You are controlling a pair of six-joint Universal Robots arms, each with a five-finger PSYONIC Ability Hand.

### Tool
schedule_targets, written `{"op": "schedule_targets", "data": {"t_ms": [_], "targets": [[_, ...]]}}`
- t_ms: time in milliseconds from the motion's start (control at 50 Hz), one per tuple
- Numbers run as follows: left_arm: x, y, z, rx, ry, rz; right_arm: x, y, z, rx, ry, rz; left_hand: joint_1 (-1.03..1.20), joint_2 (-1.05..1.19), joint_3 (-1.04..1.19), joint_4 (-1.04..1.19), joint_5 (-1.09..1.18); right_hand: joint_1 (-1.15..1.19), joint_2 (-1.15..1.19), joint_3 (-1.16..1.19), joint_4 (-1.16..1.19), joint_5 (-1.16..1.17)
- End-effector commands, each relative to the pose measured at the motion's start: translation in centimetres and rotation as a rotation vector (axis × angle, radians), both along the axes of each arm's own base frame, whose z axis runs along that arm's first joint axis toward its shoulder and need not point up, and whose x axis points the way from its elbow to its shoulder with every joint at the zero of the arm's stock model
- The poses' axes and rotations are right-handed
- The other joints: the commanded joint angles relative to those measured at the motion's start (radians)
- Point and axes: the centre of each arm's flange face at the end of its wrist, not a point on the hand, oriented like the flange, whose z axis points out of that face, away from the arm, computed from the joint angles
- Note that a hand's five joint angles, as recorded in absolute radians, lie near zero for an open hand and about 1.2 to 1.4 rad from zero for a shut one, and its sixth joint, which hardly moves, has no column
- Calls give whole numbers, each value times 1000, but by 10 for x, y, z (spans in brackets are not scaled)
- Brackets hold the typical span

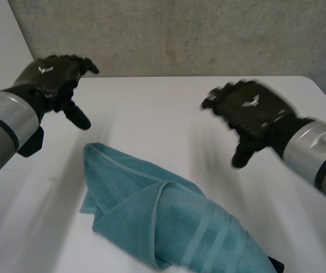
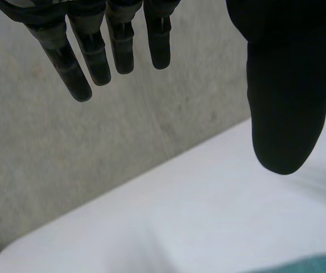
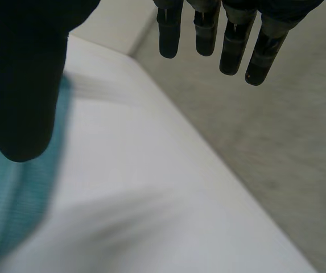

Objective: Fold the laundry

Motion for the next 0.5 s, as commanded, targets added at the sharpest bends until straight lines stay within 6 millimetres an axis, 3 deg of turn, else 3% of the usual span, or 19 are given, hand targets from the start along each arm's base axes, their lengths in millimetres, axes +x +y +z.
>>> {"op": "schedule_targets", "data": {"t_ms": [20, 60, 160, 200, 280, 320, 420, 500], "targets": [[21, 0, -37, 118, -47, 63, 31, 7, -50, 161, 28, 173, 42, 48, 50, 45, 43, 67, 55, 60, 44, 38], [22, 11, -51, 179, -36, 61, 33, 2, -62, 190, 35, 155, 48, 53, 56, 51, 49, 76, 64, 69, 53, 47], [17, 34, -57, 250, 56, 42, 29, -14, -85, 256, 22, 39, 54, 59, 61, 57, 55, 79, 67, 72, 56, 50], [5, 59, -62, 325, 158, -1, 27, -15, -87, 266, 11, 16, 54, 59, 61, 57, 55, 79, 67, 72, 56, 50], [-10, 81, -69, 399, 217, -59, 14, -22, -96, 305, -16, -56, 54, 59, 61, 57, 55, 79, 67, 72, 56, 50], [-30, 102, -79, 469, 224, -136, 5, -26, -97, 308, -20, -86, 57, 62, 64, 60, 57, 79, 67, 72, 56, 50], [-57, 117, -96, 502, 187, -187, -15, -29, -101, 331, -22, -146, 60, 65, 67, 63, 60, 79, 67, 72, 56, 50], [-63, 111, -106, 473, 165, -133, -21, -25, -108, 346, -20, -159, 63, 68, 70, 66, 63, 79, 67, 72, 56, 50]]}}
